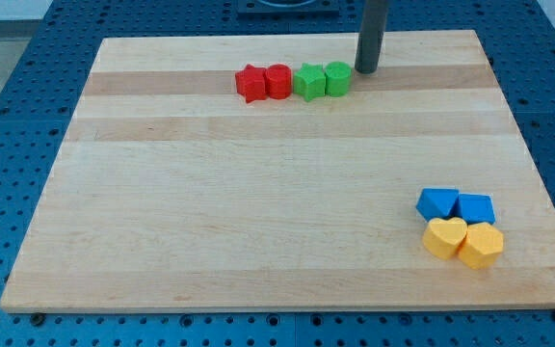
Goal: Slide the green star towards the center left of the board
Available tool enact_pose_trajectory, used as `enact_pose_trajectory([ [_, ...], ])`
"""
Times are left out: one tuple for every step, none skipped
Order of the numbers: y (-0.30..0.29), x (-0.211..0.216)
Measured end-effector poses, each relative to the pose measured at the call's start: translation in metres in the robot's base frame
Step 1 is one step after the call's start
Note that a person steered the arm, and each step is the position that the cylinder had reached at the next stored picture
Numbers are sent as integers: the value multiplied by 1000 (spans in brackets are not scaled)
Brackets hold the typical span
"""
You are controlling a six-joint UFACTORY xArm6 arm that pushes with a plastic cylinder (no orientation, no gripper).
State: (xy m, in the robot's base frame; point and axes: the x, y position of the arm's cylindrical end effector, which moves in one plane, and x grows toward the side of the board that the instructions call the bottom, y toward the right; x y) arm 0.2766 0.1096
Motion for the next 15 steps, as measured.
enact_pose_trajectory([
  [-7, 9],
  [-22, 18],
  [-48, 19],
  [-72, 27],
  [-74, 45],
  [-80, 55],
  [-100, 55],
  [-114, 47],
  [-116, 29],
  [-126, 15],
  [-152, 16],
  [-175, 25],
  [-196, 37],
  [-217, 56],
  [-242, 68],
])
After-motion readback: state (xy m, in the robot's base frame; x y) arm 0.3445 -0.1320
